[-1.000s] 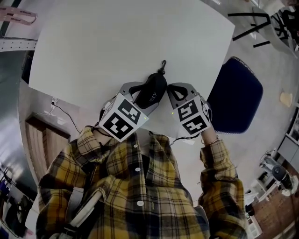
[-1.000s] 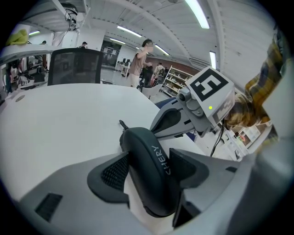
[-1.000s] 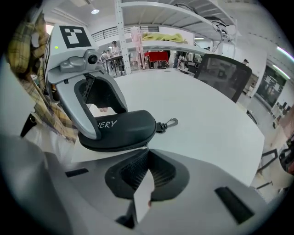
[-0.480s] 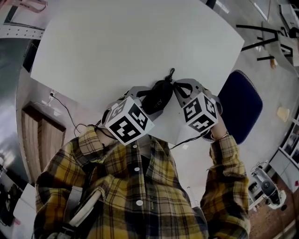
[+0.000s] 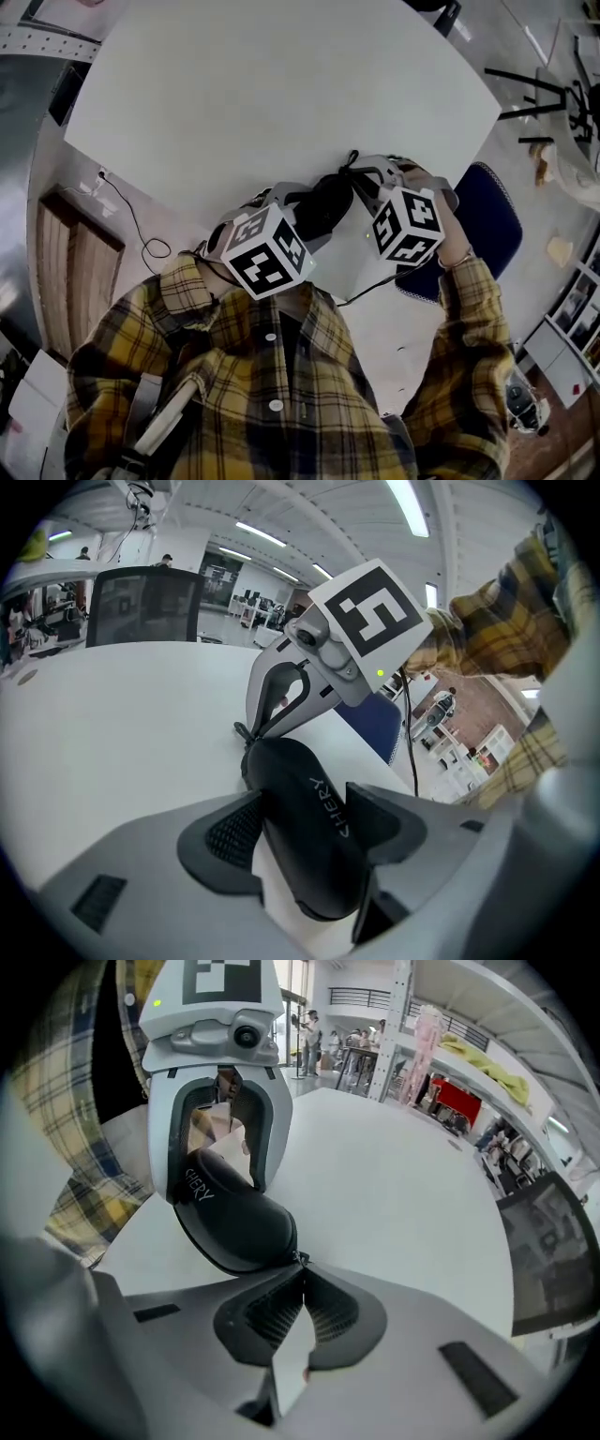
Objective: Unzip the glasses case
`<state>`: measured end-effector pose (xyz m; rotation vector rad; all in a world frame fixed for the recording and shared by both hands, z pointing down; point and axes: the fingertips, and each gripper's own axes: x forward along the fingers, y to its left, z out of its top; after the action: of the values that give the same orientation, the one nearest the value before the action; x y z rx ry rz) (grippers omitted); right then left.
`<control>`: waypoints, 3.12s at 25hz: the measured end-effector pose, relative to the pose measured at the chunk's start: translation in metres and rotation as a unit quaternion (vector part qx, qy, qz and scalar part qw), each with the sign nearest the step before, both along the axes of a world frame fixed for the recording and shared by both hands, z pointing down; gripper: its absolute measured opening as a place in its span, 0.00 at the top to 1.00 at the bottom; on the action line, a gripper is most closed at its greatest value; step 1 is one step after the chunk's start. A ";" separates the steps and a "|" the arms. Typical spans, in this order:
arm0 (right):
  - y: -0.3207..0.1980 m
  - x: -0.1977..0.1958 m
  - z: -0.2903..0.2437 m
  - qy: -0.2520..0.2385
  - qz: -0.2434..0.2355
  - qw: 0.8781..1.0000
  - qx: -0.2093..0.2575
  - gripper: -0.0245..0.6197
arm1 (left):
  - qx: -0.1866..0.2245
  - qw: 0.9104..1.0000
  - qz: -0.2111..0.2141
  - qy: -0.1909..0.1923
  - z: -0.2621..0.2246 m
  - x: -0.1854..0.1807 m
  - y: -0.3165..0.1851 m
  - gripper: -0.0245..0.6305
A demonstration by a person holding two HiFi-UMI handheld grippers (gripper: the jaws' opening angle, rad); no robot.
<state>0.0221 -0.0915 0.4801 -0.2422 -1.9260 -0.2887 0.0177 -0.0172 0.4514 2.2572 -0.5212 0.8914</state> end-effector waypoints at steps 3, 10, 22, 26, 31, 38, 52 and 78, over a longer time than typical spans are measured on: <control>0.001 -0.004 0.000 0.002 -0.040 0.999 0.006 0.96 | 0.000 1.000 0.002 -0.002 0.000 0.000 0.001 0.54; 0.000 -0.009 0.001 0.004 -0.055 0.998 0.018 0.96 | -0.004 1.000 0.004 -0.001 0.001 0.000 0.001 0.54; -0.004 -0.005 -0.001 0.012 0.025 1.000 0.010 0.94 | -0.025 0.999 -0.008 0.035 -0.002 -0.010 -0.003 0.54; -0.004 0.007 -0.004 0.013 0.055 0.998 0.009 0.94 | -0.029 0.999 -0.006 0.040 -0.004 -0.011 -0.002 0.54; -0.006 0.016 -0.020 -0.010 0.116 0.993 0.018 0.94 | -0.014 0.999 0.003 0.037 -0.011 -0.015 -0.002 0.54; -0.005 0.017 -0.073 -0.144 0.310 0.939 -0.024 0.94 | 0.041 0.997 -0.017 0.070 -0.058 -0.020 -0.012 0.55; 0.054 0.057 -0.215 -0.397 0.552 0.733 0.030 0.94 | 0.201 0.966 0.020 0.160 -0.188 0.035 -0.001 0.91; 0.099 0.100 -0.281 -0.431 0.595 0.669 0.115 0.96 | 0.266 0.943 0.026 0.197 -0.258 0.062 0.020 0.95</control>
<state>0.1218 0.0075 0.1990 1.5716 -2.4526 0.3253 0.0796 0.0026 0.1930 2.8560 -0.5638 0.3148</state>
